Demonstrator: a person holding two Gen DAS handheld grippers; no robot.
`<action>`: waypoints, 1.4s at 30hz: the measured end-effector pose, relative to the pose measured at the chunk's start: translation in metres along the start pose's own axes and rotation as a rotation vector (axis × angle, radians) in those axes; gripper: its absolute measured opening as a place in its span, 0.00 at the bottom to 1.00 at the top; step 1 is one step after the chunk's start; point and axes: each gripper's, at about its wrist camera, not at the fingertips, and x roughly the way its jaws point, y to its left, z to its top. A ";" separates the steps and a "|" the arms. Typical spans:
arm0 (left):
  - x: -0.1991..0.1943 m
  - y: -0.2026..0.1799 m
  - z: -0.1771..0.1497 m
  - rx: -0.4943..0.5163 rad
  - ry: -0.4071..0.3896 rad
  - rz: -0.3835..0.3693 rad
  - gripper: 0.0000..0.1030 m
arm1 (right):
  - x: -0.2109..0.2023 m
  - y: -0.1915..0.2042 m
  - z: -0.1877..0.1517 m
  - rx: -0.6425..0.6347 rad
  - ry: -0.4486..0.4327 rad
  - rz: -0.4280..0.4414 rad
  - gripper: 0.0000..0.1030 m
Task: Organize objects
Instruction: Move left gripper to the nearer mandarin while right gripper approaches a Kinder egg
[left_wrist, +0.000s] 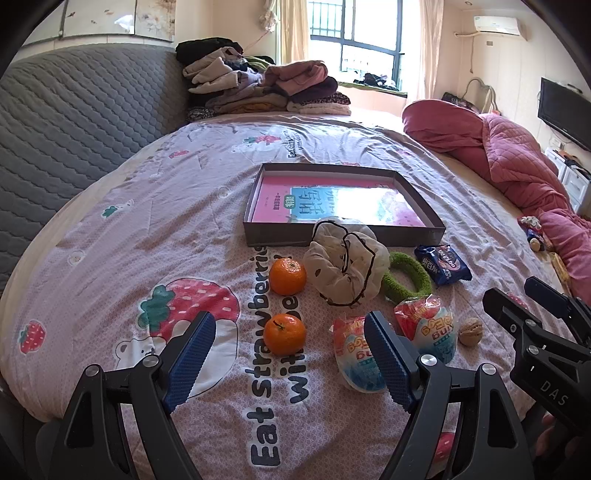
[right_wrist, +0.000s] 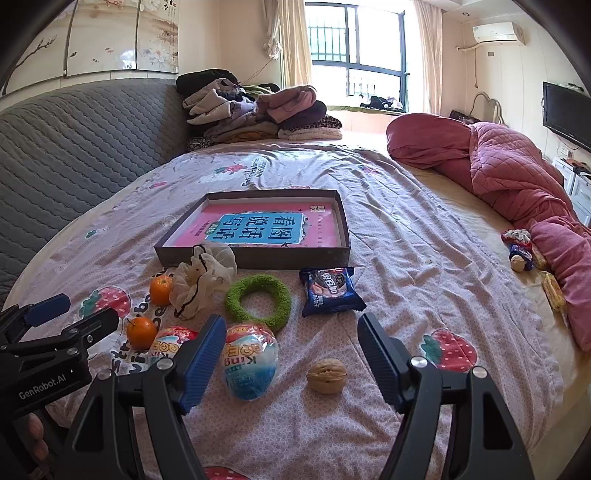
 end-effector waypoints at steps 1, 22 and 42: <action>0.000 -0.001 0.000 0.000 0.000 0.000 0.81 | 0.000 0.000 0.000 0.000 -0.002 0.000 0.71; 0.006 0.002 -0.012 0.022 0.046 0.000 0.81 | -0.007 -0.012 -0.004 -0.008 -0.004 0.001 0.71; 0.037 0.017 -0.030 0.006 0.150 -0.003 0.81 | 0.020 -0.025 -0.032 0.003 0.117 0.043 0.71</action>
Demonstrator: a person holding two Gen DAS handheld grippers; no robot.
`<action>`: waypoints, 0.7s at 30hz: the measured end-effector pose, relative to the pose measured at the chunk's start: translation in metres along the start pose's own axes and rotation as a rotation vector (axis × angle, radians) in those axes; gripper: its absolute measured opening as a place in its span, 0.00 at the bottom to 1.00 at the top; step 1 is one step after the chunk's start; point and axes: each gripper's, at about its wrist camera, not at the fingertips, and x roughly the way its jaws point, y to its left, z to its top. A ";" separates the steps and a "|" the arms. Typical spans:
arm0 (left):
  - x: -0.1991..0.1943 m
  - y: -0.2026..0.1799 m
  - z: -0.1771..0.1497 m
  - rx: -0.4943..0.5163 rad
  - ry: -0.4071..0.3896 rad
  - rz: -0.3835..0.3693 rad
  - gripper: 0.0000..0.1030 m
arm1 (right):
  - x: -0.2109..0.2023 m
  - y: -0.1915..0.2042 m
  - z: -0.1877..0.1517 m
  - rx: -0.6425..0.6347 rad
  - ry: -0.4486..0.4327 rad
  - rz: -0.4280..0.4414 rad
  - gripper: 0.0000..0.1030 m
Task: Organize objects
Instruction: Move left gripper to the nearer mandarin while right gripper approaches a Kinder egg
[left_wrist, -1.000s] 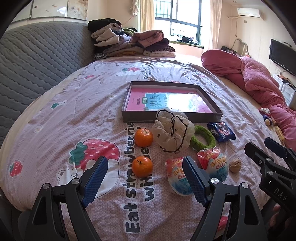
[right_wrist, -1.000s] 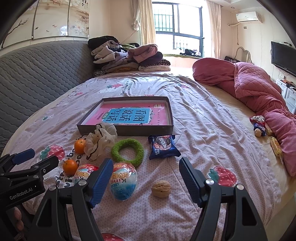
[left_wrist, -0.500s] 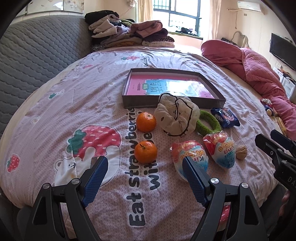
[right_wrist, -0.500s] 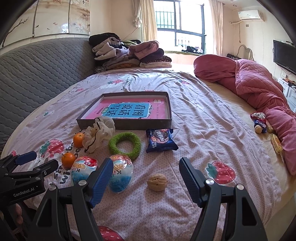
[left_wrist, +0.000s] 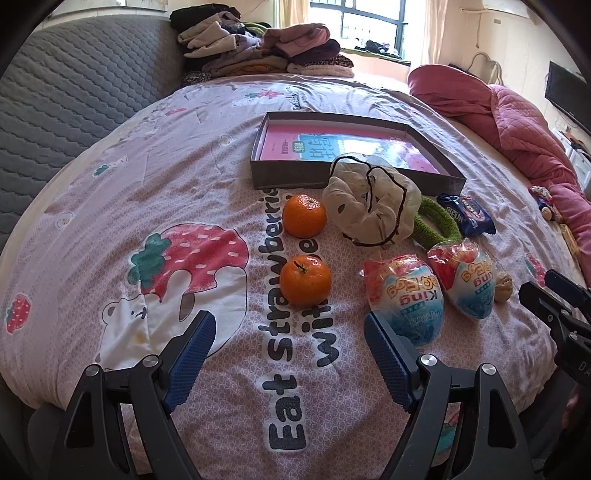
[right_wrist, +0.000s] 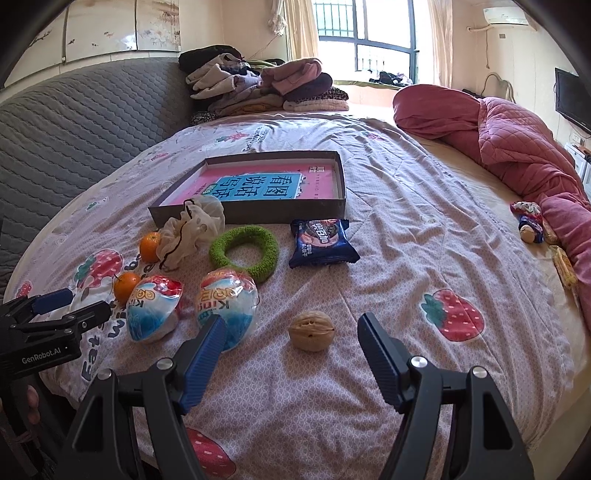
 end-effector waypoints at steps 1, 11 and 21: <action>0.002 0.000 0.000 -0.001 0.004 0.000 0.81 | 0.002 -0.001 -0.001 0.003 0.004 -0.001 0.71; 0.016 0.002 0.001 -0.008 0.014 0.006 0.81 | 0.010 0.011 0.003 -0.020 0.014 0.036 0.71; 0.028 0.006 0.008 -0.013 0.019 0.002 0.81 | 0.029 0.030 0.008 -0.052 0.041 0.047 0.71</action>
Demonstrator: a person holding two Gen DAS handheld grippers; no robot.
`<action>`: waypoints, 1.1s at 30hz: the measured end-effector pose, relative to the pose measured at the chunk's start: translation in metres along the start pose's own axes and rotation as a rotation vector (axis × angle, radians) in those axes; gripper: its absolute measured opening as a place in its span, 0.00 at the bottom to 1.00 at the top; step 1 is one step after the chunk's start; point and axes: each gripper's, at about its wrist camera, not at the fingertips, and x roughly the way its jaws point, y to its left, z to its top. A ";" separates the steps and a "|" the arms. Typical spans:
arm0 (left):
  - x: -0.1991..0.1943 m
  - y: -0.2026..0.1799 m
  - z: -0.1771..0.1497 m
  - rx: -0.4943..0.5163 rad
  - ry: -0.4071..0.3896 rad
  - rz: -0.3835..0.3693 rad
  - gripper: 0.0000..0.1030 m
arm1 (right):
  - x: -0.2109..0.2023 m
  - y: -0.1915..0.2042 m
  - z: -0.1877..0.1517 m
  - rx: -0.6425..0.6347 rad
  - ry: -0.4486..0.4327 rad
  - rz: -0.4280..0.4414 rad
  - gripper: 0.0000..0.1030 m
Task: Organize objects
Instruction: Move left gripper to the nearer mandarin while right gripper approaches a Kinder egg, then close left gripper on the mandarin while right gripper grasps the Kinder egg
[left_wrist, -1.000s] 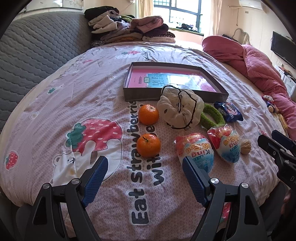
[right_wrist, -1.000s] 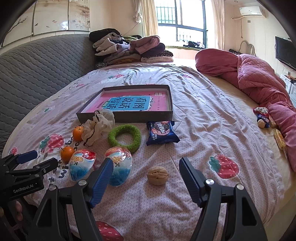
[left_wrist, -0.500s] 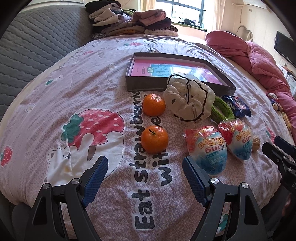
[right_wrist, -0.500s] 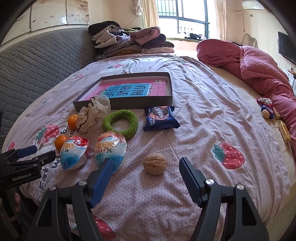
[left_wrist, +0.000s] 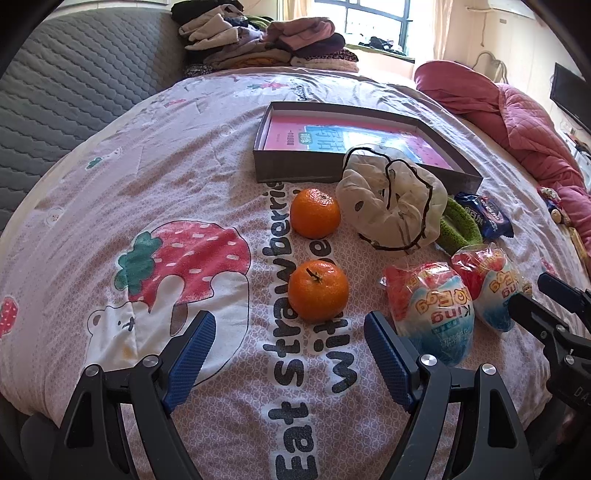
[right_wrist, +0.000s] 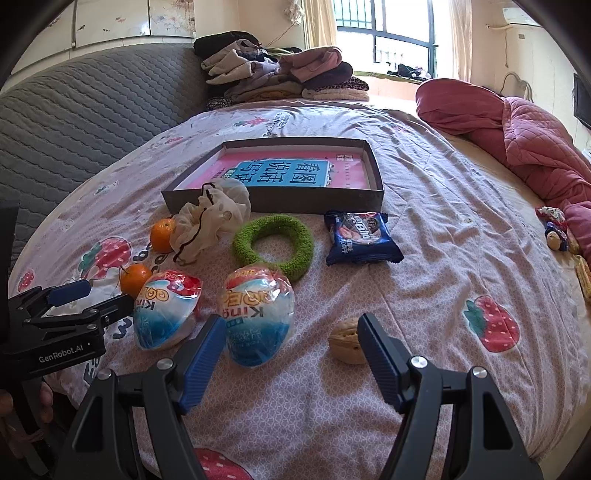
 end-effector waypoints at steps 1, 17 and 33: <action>0.001 0.000 0.001 -0.004 0.001 0.000 0.81 | 0.002 0.001 0.001 -0.003 0.003 0.000 0.71; 0.036 0.000 0.014 0.006 0.012 0.007 0.81 | 0.032 0.027 0.008 -0.090 0.044 -0.031 0.66; 0.040 -0.019 0.016 0.083 0.008 -0.035 0.38 | 0.035 0.030 0.010 -0.091 0.062 -0.022 0.53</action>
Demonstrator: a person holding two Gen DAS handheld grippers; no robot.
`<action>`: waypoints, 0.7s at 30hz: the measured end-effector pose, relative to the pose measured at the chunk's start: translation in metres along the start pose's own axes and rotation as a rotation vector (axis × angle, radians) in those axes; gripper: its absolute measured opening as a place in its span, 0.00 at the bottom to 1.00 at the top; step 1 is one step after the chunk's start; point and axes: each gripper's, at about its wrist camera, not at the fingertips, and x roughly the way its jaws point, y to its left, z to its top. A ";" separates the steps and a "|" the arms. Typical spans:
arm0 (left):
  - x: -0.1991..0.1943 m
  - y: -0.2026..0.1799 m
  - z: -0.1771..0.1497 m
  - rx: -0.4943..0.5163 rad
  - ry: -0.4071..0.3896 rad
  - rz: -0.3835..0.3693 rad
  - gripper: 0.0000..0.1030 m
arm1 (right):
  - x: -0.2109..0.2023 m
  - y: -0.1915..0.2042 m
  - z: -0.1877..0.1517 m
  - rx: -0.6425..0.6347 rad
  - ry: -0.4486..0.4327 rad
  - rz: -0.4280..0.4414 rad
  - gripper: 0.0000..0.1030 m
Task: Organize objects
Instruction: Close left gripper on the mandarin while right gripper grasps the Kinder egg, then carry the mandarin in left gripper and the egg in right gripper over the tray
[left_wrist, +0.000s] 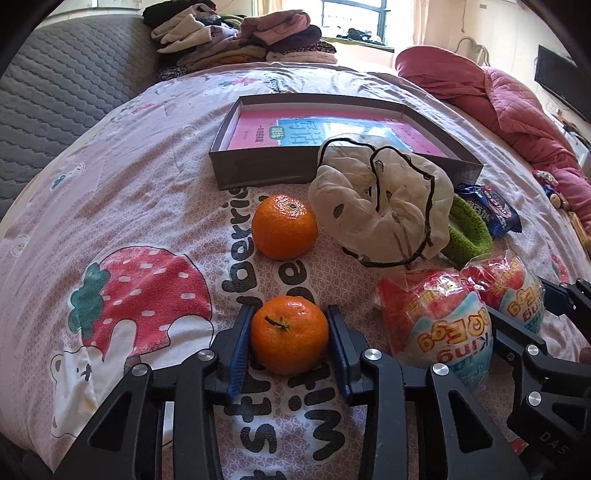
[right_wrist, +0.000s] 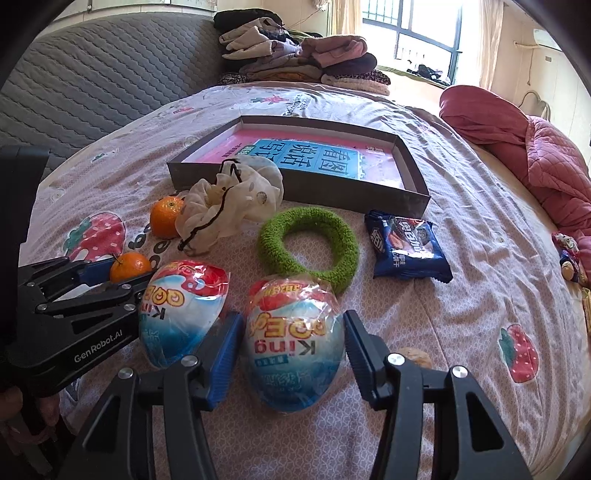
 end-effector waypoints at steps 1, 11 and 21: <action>-0.001 -0.001 0.000 0.005 -0.001 -0.001 0.38 | -0.001 0.000 0.000 0.005 0.000 0.008 0.53; -0.014 0.001 -0.002 -0.008 -0.011 -0.033 0.37 | -0.015 -0.002 0.003 0.013 -0.032 0.017 0.53; -0.038 -0.005 0.011 0.012 -0.067 -0.024 0.37 | -0.032 -0.006 0.017 0.021 -0.100 0.024 0.53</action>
